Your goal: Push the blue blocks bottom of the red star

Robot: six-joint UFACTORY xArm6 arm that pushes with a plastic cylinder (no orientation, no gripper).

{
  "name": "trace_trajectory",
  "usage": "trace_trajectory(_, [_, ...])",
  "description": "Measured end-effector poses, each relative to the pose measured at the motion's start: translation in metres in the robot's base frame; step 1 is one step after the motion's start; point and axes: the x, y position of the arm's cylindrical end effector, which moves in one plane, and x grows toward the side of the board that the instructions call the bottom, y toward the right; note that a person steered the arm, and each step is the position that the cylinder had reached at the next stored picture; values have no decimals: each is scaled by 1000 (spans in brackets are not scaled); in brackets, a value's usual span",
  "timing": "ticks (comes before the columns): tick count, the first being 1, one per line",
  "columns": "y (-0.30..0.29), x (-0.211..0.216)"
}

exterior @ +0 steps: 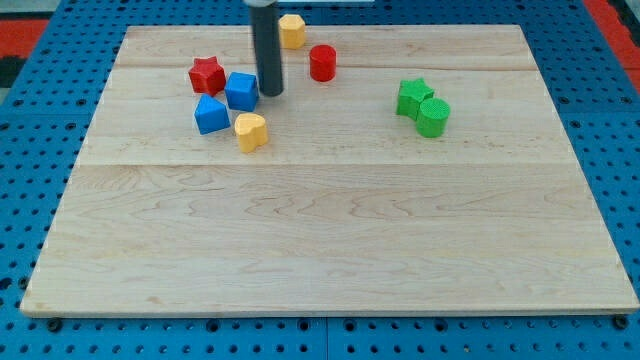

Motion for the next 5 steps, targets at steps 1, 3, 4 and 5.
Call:
trace_trajectory(1, [-6,37])
trace_trajectory(3, [12,-7])
trace_trajectory(4, [31,-60])
trace_trajectory(5, [-14,-42])
